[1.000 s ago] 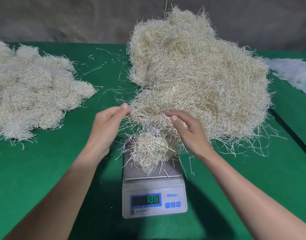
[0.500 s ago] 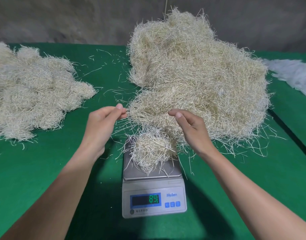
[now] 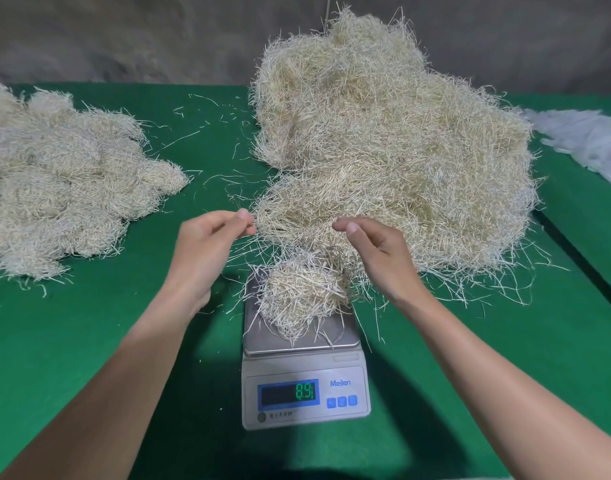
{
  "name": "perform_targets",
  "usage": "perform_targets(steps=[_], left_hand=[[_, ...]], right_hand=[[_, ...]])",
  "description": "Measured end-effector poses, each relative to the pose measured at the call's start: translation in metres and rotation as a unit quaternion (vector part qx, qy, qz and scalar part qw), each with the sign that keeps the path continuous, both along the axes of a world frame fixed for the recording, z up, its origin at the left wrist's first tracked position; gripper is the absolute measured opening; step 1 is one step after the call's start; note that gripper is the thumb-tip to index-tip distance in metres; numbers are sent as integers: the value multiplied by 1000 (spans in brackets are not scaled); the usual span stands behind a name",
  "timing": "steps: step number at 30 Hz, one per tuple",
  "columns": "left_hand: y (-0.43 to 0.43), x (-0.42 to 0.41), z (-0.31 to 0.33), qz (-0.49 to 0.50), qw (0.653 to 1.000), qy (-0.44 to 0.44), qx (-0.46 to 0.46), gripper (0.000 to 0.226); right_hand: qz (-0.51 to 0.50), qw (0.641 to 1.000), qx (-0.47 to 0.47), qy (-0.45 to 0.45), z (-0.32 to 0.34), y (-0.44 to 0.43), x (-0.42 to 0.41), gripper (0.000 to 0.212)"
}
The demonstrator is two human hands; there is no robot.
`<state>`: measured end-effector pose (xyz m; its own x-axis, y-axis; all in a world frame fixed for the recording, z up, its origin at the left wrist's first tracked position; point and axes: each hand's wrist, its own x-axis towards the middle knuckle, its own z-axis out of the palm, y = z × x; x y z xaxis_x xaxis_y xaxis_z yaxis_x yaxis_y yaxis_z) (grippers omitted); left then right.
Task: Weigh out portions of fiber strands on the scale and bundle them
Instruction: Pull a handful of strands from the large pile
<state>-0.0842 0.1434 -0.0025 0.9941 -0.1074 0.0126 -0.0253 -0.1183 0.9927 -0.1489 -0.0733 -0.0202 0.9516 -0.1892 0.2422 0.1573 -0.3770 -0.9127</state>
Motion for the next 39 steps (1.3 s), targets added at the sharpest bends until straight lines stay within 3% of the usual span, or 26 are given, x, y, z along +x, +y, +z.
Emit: perform_targets(steps=[5, 12, 16, 19, 21, 23, 26, 28, 29, 31, 33, 35, 37, 39], left_hand=[[-13, 5, 12, -15, 999, -23, 20, 18], [-52, 19, 38, -37, 996, -59, 59, 17], [-80, 27, 47, -36, 994, -70, 81, 13], [-102, 34, 55, -41, 993, -62, 89, 12], [-116, 39, 59, -46, 992, -56, 101, 12], [-128, 42, 62, -50, 991, -51, 115, 10], [-146, 48, 64, -55, 987, -51, 140, 8], [-160, 52, 66, -61, 985, -51, 150, 7], [-167, 54, 67, -67, 984, -49, 155, 6], [-183, 60, 69, -78, 983, -33, 162, 7], [-201, 65, 70, -101, 981, -4, 165, 22], [-224, 70, 69, -141, 973, 25, 180, 54], [-251, 73, 68, -183, 965, 47, 183, 75], [-277, 77, 66, -187, 971, 65, 133, 61]], right_hand=[[-21, 999, 26, -8, -2, -12, 3, 20], [-161, 986, 0, 41, 7, -82, 37, 20], [-182, 975, -108, 72, 13, -119, 56, 32], [-114, 962, -222, 112, 8, -125, 66, 41], [-113, 945, -303, 56, 5, -128, 74, 43], [-178, 916, -359, -1, 9, -142, 88, 58], [-194, 867, -439, 134, 18, -175, 108, 87], [-135, 843, -472, 221, 17, -192, 116, 68], [-103, 855, -461, 214, 17, -199, 119, 51], [-79, 924, -351, 130, 28, -208, 126, 22], [-77, 992, -78, 65, 54, -209, 129, 18], [-30, 989, 139, 45, 78, -207, 130, 18], [3, 985, 166, 57, 93, -197, 129, 17], [52, 979, 188, 56, 104, -188, 128, 19]])
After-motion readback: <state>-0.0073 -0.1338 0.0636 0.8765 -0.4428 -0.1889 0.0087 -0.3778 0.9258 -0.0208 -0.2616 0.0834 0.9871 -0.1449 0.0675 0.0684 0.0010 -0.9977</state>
